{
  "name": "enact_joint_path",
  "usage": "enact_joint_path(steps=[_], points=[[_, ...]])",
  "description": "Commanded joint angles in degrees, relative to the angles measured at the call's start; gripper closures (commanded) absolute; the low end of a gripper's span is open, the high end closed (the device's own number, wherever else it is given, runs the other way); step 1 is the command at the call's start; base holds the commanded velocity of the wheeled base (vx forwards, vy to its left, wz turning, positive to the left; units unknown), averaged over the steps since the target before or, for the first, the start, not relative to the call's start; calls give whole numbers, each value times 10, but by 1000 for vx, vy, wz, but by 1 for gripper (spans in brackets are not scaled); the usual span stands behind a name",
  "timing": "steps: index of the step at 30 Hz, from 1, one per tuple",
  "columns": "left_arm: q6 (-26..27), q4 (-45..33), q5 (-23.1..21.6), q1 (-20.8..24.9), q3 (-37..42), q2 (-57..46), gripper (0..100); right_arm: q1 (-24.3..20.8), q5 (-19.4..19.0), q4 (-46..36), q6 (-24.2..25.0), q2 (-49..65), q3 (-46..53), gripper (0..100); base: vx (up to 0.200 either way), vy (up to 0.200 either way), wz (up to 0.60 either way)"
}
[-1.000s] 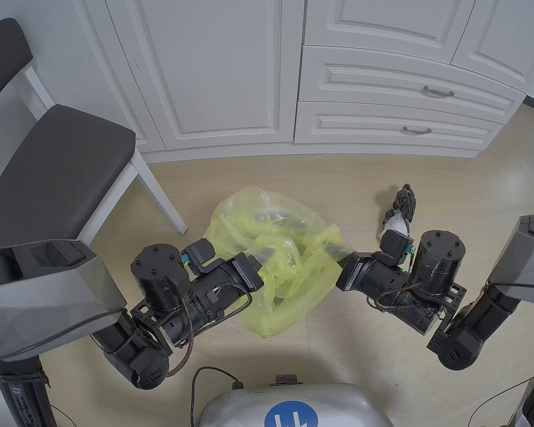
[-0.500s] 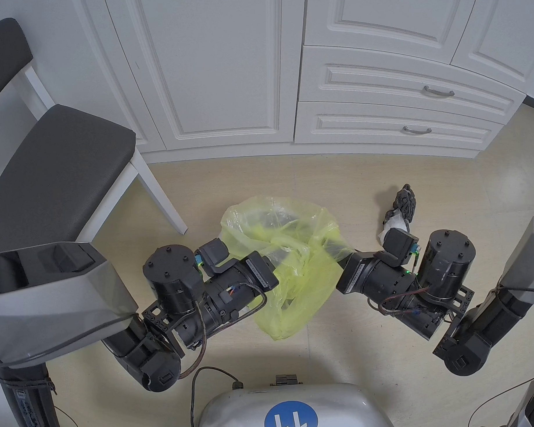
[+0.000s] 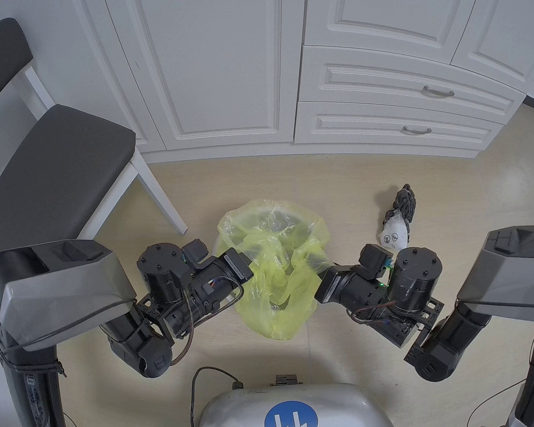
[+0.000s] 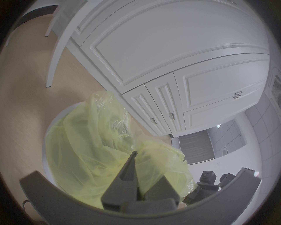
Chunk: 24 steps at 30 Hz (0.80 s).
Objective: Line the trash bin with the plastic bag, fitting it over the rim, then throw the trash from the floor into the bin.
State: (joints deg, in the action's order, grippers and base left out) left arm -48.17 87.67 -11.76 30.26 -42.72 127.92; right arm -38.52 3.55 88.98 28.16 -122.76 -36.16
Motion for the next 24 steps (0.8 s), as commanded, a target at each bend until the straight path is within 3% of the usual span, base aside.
enact_joint_path(steps=[1, 9, 14, 24], points=[[1, 0, 1, -11, -10, 30, 100, -2, 7, 10, 29, -40, -38, 100, 0, 0, 0], [8, 1, 2, -26, 4, 2, 100, 1, 5, 10, 37, -57, -117, 100, 0, 0, 0], [11, 1, -1, -26, 16, -14, 100, -9, -3, 10, 85, -59, -123, 100, 0, 0, 0], [47, 1, 2, -31, 20, -19, 100, -26, -16, 10, 130, -92, -139, 100, 0, 0, 0]])
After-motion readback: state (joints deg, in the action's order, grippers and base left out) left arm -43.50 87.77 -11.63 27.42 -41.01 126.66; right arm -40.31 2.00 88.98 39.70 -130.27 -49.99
